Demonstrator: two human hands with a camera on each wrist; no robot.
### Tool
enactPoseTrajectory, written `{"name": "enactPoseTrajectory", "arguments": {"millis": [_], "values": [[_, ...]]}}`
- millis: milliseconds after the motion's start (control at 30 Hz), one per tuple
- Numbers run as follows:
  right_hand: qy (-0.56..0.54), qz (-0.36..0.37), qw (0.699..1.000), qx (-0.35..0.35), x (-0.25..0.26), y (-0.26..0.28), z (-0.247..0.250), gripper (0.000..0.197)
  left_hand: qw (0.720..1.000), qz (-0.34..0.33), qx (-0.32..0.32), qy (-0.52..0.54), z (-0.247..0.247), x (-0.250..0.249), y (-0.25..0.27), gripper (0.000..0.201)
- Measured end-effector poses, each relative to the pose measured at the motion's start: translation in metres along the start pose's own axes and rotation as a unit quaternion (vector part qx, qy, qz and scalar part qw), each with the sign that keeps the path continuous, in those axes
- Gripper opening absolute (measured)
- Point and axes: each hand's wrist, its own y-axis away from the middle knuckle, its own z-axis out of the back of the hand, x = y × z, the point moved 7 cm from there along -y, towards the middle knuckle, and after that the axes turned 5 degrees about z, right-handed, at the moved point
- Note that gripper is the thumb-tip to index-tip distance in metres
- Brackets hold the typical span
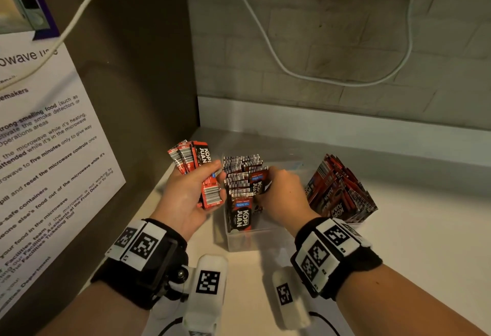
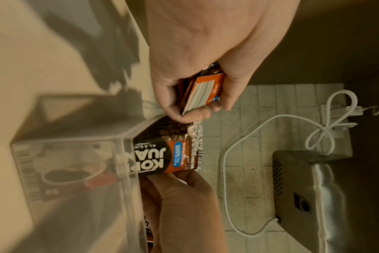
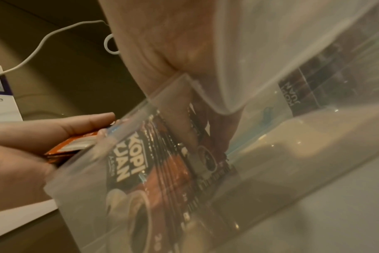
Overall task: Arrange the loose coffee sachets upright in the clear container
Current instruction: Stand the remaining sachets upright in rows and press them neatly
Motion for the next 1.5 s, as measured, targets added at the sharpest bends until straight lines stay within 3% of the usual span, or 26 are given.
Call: {"name": "enactPoseTrajectory", "arguments": {"millis": [533,733,833,933,1000,1067,1133,1233,1333,1433,1500], "values": [[0.008,0.009,1.000,-0.007,-0.001,0.002,0.002,0.030,1.000,-0.017,-0.018,0.011,0.009,-0.012,-0.003,0.017],[0.016,-0.009,1.000,-0.003,-0.002,0.003,0.009,0.039,0.999,-0.015,-0.005,0.035,0.003,-0.020,0.002,0.008],[-0.030,0.004,0.996,-0.078,0.004,0.008,0.040,0.045,0.999,-0.017,0.017,0.038,0.000,-0.025,0.004,0.013],[-0.152,0.040,0.976,-0.153,0.018,0.011,0.068,0.027,0.998,-0.019,0.054,0.018,-0.010,-0.026,0.008,0.009],[-0.248,0.060,0.959,-0.124,0.033,0.014,0.072,0.013,0.996,-0.017,0.086,0.009,-0.021,-0.023,0.011,0.009],[-0.293,0.076,0.950,-0.076,0.049,0.020,0.069,0.015,0.994,-0.010,0.111,0.000,-0.033,-0.017,0.014,0.015],[-0.281,0.112,0.951,-0.068,0.062,0.027,0.068,0.029,0.991,-0.009,0.131,-0.011,-0.045,-0.012,0.016,0.019],[-0.178,0.167,0.965,-0.098,0.075,0.035,0.068,0.040,0.990,-0.027,0.136,-0.019,-0.055,-0.009,0.018,0.020],[-0.138,0.165,0.972,-0.098,0.077,0.037,0.069,0.039,0.990,-0.039,0.134,-0.032,-0.056,-0.009,0.019,0.027],[-0.154,0.144,0.975,-0.070,0.076,0.039,0.071,0.041,0.989,-0.041,0.134,-0.041,-0.055,-0.009,0.019,0.044],[-0.170,0.124,0.976,-0.054,0.073,0.037,0.070,0.037,0.989,-0.043,0.138,-0.040,-0.054,-0.009,0.020,0.044]]}}
